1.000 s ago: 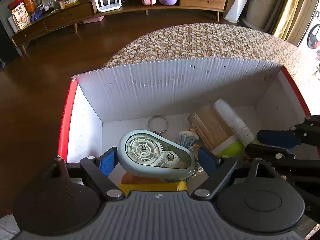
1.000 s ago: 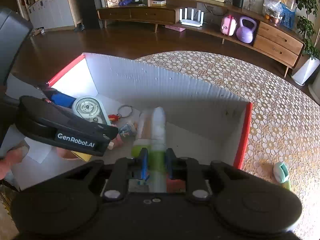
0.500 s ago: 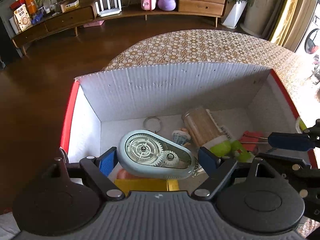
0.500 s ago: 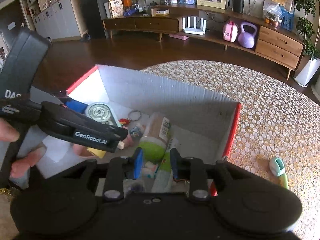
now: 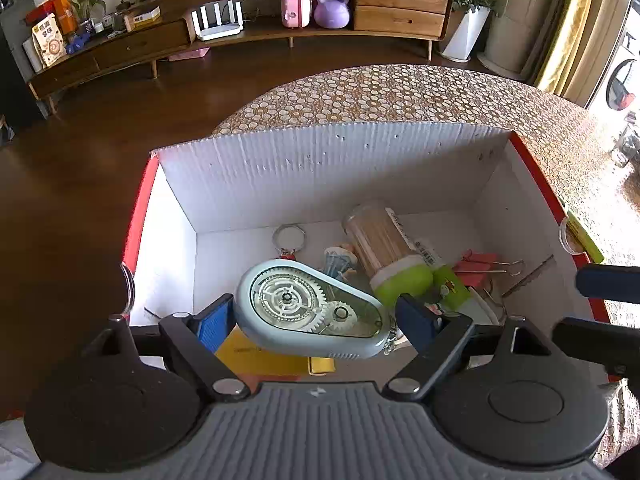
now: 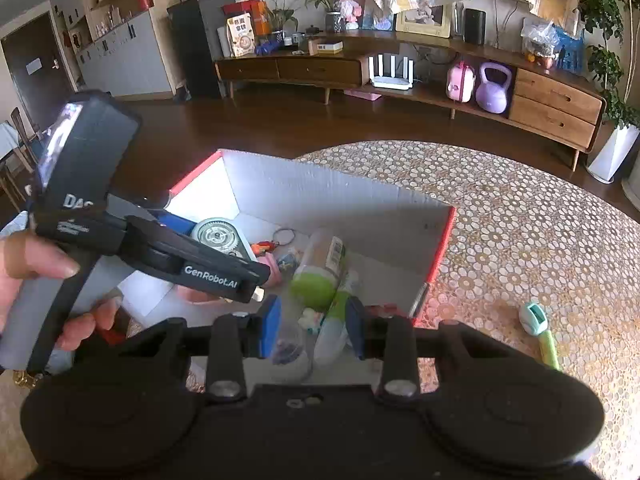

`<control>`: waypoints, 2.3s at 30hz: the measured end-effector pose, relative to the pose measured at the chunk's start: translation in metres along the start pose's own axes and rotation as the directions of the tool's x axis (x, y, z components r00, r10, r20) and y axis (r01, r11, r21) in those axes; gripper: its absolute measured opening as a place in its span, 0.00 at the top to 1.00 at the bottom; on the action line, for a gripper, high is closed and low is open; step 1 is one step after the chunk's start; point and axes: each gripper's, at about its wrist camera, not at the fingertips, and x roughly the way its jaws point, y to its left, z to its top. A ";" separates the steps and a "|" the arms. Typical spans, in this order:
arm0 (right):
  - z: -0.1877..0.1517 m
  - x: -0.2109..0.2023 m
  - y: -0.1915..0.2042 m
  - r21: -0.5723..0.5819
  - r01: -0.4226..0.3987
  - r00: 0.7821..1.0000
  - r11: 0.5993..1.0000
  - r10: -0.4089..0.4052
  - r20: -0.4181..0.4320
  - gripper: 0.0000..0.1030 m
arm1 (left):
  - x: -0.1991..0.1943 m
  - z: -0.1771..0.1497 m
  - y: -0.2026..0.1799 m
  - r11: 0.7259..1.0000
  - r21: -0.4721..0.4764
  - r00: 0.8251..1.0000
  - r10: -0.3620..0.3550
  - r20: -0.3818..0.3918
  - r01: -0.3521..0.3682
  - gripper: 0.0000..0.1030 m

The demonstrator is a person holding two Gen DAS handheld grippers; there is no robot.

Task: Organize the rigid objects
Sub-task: 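Open the left tool to drop the tape while the right tool releases the glue stick, then withdraw both tools from the box toward the teal sharpener and green glue stick, then grasp the teal pencil sharpener with the left tool while the right tool grasps the green glue stick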

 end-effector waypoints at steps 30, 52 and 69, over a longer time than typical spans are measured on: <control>-0.091 -0.133 -0.096 0.135 0.052 0.987 0.990 -0.071 0.143 0.40 | -0.123 -0.039 -0.122 0.991 0.081 0.940 -0.123 0.318 0.102 0.04; -0.123 -0.094 -0.162 0.094 0.147 0.974 0.985 -0.160 0.158 0.12 | -0.022 0.035 -0.241 0.984 -0.001 0.967 -0.177 0.183 0.180 0.03; -0.110 -0.014 -0.190 0.059 0.136 0.985 0.989 -0.141 0.095 0.25 | 0.083 0.071 -0.257 0.992 -0.067 0.993 -0.108 0.039 0.111 0.04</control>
